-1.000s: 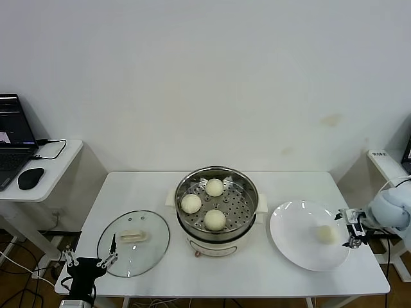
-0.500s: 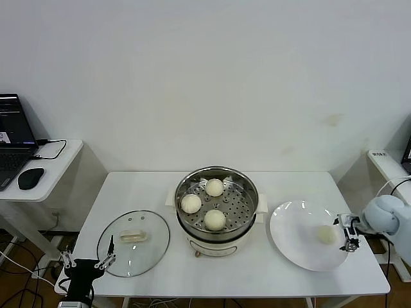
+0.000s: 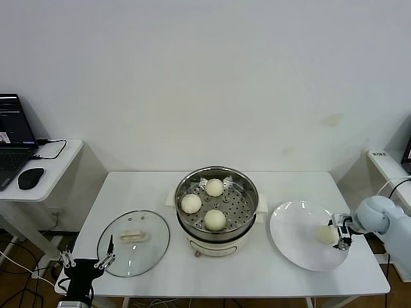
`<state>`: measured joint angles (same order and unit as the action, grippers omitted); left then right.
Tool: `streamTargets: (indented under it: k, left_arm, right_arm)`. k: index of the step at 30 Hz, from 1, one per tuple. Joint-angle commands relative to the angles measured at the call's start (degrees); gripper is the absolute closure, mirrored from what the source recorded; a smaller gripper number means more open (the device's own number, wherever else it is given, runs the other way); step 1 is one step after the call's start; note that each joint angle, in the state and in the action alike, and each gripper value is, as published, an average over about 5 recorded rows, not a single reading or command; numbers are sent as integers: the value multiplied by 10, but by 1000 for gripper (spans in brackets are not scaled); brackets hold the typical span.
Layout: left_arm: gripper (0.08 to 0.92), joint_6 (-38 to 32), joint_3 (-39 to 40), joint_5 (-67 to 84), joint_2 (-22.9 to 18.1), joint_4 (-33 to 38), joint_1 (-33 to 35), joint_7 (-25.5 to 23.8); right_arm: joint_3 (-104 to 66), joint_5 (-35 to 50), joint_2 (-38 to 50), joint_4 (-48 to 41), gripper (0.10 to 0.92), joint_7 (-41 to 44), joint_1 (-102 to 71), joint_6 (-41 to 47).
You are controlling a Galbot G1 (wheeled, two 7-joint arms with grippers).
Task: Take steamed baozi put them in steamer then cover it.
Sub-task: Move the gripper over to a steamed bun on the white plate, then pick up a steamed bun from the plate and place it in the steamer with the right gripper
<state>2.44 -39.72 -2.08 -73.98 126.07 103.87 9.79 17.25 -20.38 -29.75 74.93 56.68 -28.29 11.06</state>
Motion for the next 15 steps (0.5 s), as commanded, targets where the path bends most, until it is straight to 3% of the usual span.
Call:
streamTargets:
  k: [1,15]
  left_arm:
    - [177,0,1,-1,-1,1,0,0]
    - [177,-1,2,-1,-2,5,0,1]
  right_arm:
    - [4,-3,-7,-4,285,2,7,2]
    - [17,11,6,9,456,15,30,4]
